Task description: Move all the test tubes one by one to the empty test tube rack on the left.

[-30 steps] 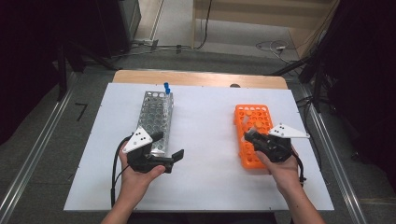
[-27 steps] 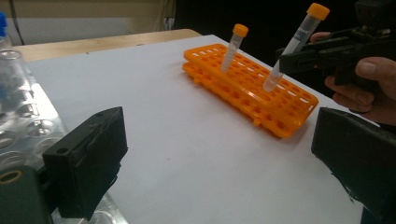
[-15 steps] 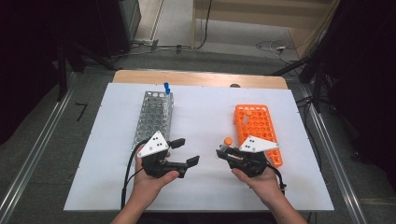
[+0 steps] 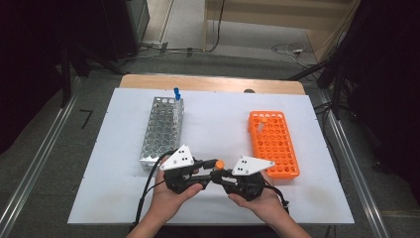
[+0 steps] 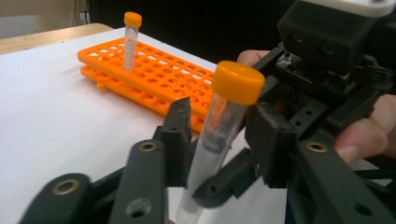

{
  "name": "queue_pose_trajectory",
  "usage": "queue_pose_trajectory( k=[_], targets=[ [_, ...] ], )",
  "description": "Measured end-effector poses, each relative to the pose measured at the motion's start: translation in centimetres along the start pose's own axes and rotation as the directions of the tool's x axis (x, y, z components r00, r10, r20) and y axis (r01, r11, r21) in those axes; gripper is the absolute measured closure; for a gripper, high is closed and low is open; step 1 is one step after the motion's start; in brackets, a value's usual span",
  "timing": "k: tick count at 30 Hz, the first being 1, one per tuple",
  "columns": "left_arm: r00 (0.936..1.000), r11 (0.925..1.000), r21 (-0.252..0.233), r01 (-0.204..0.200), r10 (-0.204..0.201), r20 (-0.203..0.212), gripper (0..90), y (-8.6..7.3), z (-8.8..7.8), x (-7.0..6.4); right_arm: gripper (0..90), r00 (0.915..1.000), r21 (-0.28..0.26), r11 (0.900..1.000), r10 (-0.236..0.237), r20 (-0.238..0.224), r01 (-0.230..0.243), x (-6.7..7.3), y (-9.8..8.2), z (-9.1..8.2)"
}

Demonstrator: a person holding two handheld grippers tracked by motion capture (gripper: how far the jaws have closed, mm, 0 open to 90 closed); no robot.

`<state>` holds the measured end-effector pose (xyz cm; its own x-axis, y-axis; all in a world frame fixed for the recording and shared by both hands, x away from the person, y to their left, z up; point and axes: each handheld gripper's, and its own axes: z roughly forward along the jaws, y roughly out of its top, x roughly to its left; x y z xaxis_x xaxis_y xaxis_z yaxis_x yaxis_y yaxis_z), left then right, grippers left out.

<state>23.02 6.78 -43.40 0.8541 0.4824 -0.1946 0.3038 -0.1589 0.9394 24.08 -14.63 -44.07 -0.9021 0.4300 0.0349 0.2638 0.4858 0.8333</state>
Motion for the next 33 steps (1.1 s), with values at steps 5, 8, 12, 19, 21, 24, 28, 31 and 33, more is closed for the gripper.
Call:
queue_pose_trajectory(
  k=[5,8,12,19,21,24,28,31,33],
  targets=[
    [0.9990,0.9993,0.001,-0.036,0.036,-0.027,72.9,0.0,0.0,-0.2,72.6,0.9999,0.003,1.000,0.007,-0.008,-0.007,0.0,0.0,0.1],
    [0.9977,0.9988,-0.003,-0.049,0.049,-0.047,74.7,0.0,-0.1,-0.2,72.5,0.9997,0.001,1.000,0.019,-0.012,-0.019,0.0,0.0,0.1],
    [0.9974,0.9987,-0.009,-0.050,0.049,-0.053,75.1,0.0,-0.2,-0.1,71.9,0.9997,-0.006,1.000,0.022,-0.014,-0.022,-0.1,0.0,0.1],
    [0.9961,0.9987,-0.048,-0.018,0.014,-0.087,75.2,0.1,-1.1,0.7,52.7,0.9992,-0.019,0.999,0.040,0.003,-0.040,-0.8,-0.5,-0.4],
    [0.9948,0.9983,-0.058,-0.003,-0.003,-0.102,75.2,0.2,-1.5,1.2,44.6,0.9988,-0.031,0.998,0.047,0.015,-0.047,-1.3,-0.7,-0.9],
    [0.9920,0.9979,-0.065,0.006,-0.014,-0.126,75.2,0.3,-2.0,1.9,34.7,0.9975,-0.054,0.997,0.061,0.036,-0.059,-2.1,-1.1,-1.9],
    [0.9873,0.9966,-0.082,0.015,-0.028,-0.156,75.2,0.7,-2.9,2.9,17.8,0.9944,-0.064,0.995,0.083,0.066,-0.079,-3.3,-1.9,-3.4],
    [0.9830,0.9952,-0.096,0.020,-0.037,-0.180,75.2,1.1,-3.6,3.8,9.9,0.9915,-0.075,0.993,0.094,0.089,-0.088,-4.1,-2.6,-4.5],
    [0.9798,0.9943,-0.104,0.022,-0.042,-0.196,75.2,1.4,-4.0,4.3,8.0,0.9906,-0.084,0.992,0.102,0.091,-0.094,-4.5,-3.1,-5.3]
  ],
)
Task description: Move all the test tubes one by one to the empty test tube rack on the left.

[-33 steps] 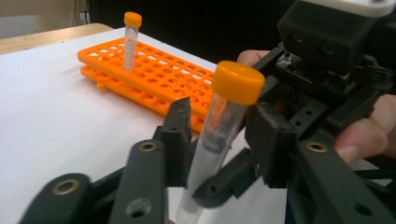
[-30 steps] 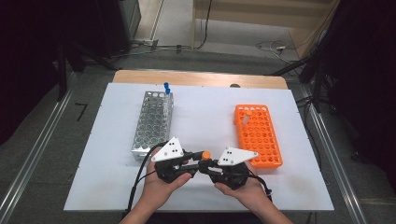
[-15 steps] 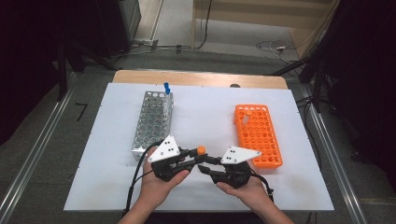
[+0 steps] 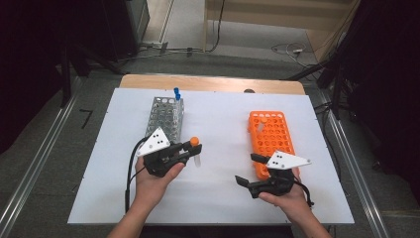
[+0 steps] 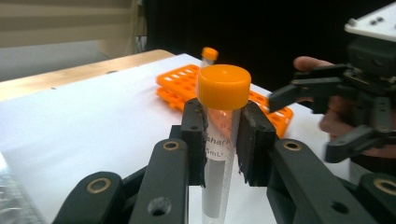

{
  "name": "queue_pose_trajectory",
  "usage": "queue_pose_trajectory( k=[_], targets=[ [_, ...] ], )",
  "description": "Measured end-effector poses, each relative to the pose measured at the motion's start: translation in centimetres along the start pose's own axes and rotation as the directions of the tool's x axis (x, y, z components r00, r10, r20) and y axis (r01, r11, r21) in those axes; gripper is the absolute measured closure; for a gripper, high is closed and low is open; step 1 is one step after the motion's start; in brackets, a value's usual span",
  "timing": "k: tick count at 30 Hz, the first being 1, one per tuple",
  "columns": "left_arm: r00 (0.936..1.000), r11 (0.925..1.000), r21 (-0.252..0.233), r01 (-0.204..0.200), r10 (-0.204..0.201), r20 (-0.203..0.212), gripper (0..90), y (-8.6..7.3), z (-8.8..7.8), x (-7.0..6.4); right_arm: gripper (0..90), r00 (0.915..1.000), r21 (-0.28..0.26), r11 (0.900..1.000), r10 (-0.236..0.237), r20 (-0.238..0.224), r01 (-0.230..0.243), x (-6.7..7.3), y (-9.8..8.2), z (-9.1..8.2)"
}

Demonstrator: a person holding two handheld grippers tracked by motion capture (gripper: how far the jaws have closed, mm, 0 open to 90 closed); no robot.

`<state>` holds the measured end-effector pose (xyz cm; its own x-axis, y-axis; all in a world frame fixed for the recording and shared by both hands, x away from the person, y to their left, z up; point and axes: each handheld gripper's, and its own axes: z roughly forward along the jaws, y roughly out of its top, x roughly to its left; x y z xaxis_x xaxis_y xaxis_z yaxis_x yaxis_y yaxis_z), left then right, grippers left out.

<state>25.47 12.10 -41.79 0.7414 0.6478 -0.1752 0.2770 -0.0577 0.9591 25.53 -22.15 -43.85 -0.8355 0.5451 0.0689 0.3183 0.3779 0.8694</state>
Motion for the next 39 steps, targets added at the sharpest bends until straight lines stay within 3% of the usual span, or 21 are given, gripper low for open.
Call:
queue_pose_trajectory(
  k=[8,16,20,28,33,39],
  targets=[
    [0.9967,0.9994,-0.035,0.006,-0.009,-0.080,75.1,1.7,-0.7,2.7,6.2,0.9986,-0.022,0.999,0.027,0.045,-0.026,-1.9,-1.6,-3.0],
    [0.9870,0.9984,-0.056,0.008,-0.017,-0.160,75.2,3.2,-0.7,5.5,6.2,0.9936,-0.008,0.998,0.060,0.095,-0.059,-3.5,-3.1,-4.4],
    [0.9790,0.9982,-0.060,0.005,-0.017,-0.203,75.2,3.4,-0.3,6.8,6.2,0.9901,-0.013,0.997,0.080,0.115,-0.079,-4.2,-3.3,-4.6],
    [0.9542,0.9973,-0.073,0.009,-0.031,-0.298,75.1,3.1,0.6,8.8,6.2,0.9869,-0.012,0.995,0.095,0.130,-0.095,-4.9,-3.7,-4.7],
    [0.9435,0.9972,-0.073,0.014,-0.038,-0.329,75.1,2.8,1.3,9.5,6.2,0.9865,-0.010,0.995,0.100,0.130,-0.099,-4.9,-3.8,-4.6],
    [0.9322,0.9992,-0.039,0.005,-0.018,-0.362,75.1,2.2,2.1,9.7,6.2,0.9871,-0.011,0.995,0.097,0.128,-0.096,-4.8,-3.7,-4.6]
  ],
)
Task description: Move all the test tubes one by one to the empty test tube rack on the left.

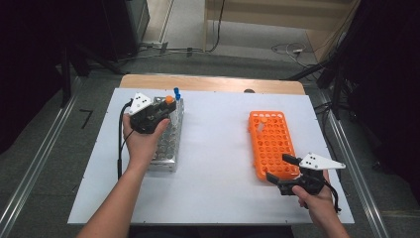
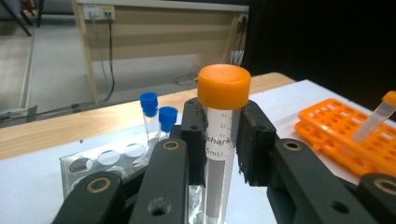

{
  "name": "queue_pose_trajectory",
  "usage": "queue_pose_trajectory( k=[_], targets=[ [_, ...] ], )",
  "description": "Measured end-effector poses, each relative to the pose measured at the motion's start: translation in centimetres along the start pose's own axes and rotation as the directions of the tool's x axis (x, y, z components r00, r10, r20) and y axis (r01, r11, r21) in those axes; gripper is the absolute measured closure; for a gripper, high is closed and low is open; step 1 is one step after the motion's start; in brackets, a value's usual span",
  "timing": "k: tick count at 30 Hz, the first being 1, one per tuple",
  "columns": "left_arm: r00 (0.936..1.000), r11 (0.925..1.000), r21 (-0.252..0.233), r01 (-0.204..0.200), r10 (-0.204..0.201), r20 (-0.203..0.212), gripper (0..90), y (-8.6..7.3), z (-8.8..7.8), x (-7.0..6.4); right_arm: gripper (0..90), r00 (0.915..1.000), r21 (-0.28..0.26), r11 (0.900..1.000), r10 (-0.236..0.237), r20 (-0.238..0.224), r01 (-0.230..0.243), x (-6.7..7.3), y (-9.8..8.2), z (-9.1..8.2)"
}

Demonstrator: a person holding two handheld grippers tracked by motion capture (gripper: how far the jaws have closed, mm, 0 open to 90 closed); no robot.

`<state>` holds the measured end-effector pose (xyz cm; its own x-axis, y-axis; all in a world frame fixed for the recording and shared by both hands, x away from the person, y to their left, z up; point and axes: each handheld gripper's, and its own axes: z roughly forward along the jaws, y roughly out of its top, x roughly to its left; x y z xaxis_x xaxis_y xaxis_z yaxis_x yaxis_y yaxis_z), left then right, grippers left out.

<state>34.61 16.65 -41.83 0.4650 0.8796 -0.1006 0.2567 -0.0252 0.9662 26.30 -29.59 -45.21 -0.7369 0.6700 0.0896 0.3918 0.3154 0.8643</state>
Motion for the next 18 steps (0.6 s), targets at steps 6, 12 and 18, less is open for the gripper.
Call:
queue_pose_trajectory(
  k=[6,12,18],
  targets=[
    [0.9993,0.9994,0.030,-0.014,0.015,-0.034,75.0,-0.53,0.45,-0.24,6.2,1.0000,0.005,1.000,0.001,0.002,-0.001,-0.08,-0.09,0.11],
    [0.9977,0.9955,0.094,-0.009,0.015,-0.066,74.6,-0.96,0.74,-0.52,6.2,1.0000,0.006,1.000,0.002,0.004,-0.002,-0.12,-0.13,0.14],
    [0.9980,0.9919,0.126,0.018,-0.010,-0.063,68.6,-1.03,0.65,-0.42,6.2,1.0000,0.009,1.000,0.003,0.003,-0.003,-0.12,-0.19,0.26]
  ],
)
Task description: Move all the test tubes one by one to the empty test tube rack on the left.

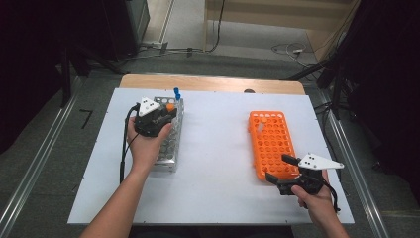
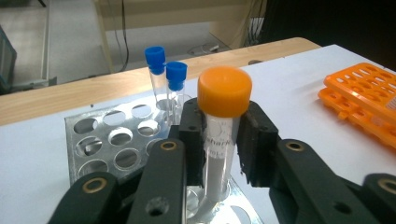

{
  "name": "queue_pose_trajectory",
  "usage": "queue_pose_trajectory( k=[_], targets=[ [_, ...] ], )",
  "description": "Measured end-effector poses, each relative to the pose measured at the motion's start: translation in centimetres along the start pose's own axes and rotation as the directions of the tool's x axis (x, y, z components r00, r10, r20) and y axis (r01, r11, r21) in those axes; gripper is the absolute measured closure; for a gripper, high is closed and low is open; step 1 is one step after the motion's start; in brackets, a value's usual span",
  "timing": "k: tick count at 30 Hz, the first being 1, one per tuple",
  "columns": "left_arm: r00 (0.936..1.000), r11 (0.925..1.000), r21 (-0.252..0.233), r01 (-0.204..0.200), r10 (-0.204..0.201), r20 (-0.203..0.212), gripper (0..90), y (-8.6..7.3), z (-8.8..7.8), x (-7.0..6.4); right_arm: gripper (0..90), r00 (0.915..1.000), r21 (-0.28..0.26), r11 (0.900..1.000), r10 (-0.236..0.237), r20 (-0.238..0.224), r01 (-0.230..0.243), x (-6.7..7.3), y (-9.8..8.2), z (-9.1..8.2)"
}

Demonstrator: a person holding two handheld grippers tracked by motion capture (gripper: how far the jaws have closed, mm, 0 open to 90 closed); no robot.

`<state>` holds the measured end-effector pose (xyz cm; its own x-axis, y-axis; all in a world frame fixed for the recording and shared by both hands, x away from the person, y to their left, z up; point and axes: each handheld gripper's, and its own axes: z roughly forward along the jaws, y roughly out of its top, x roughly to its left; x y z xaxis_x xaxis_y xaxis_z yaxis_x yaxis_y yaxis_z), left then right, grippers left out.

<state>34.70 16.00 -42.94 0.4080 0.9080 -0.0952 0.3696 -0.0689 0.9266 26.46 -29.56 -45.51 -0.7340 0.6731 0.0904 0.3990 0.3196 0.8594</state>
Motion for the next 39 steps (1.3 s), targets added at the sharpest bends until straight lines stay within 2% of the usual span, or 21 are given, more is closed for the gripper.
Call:
queue_pose_trajectory(
  k=[6,8,13,17,20,24,28,32,38,39],
  targets=[
    [0.9988,0.9978,-0.046,0.047,-0.046,0.013,45.5,0.1,-1.1,0.1,6.2,1.0000,0.000,1.000,0.001,0.000,-0.001,-0.1,0.0,0.0],
    [0.9980,0.9968,-0.053,0.059,-0.058,0.024,34.7,0.2,-1.6,0.0,6.2,1.0000,-0.001,1.000,0.003,0.002,-0.003,-0.2,0.0,0.0],
    [0.9946,0.9958,-0.067,0.063,-0.057,0.086,14.0,0.2,-3.0,-0.7,6.2,0.9999,-0.007,1.000,0.009,0.007,-0.009,-0.3,0.0,-0.1],
    [0.9897,0.9955,-0.076,0.057,-0.047,0.135,3.3,-0.2,-4.5,-1.6,6.2,0.9998,-0.010,1.000,0.014,0.012,-0.014,-0.3,0.1,-0.1],
    [0.9851,0.9966,-0.071,0.042,-0.030,0.169,0.0,-0.7,-5.5,-2.5,6.2,0.9997,-0.013,1.000,0.016,0.020,-0.015,-0.4,0.2,0.0],
    [0.9782,0.9967,-0.075,0.032,-0.016,0.207,0.0,-1.6,-6.9,-3.6,6.2,0.9991,-0.017,1.000,0.017,0.038,-0.016,-0.6,0.8,0.3],
    [0.9692,0.9970,-0.071,0.031,-0.012,0.246,0.0,-2.6,-8.0,-4.6,6.2,0.9980,-0.035,0.999,0.039,0.050,-0.037,-0.9,1.6,0.8],
    [0.9620,0.9968,-0.073,0.032,-0.011,0.273,0.0,-3.6,-8.9,-5.5,6.3,0.9977,-0.037,0.999,0.040,0.055,-0.038,-1.3,2.4,1.6],
    [0.9568,0.9983,-0.055,0.019,-0.002,0.291,0.0,-4.7,-9.6,-6.4,7.3,0.9959,-0.016,0.998,0.056,0.071,-0.055,-2.4,3.5,3.5],
    [0.9560,0.9983,-0.053,0.021,-0.005,0.293,0.0,-4.9,-9.6,-6.5,10.2,0.9955,-0.014,0.998,0.061,0.073,-0.060,-2.6,3.6,3.9]
  ],
)
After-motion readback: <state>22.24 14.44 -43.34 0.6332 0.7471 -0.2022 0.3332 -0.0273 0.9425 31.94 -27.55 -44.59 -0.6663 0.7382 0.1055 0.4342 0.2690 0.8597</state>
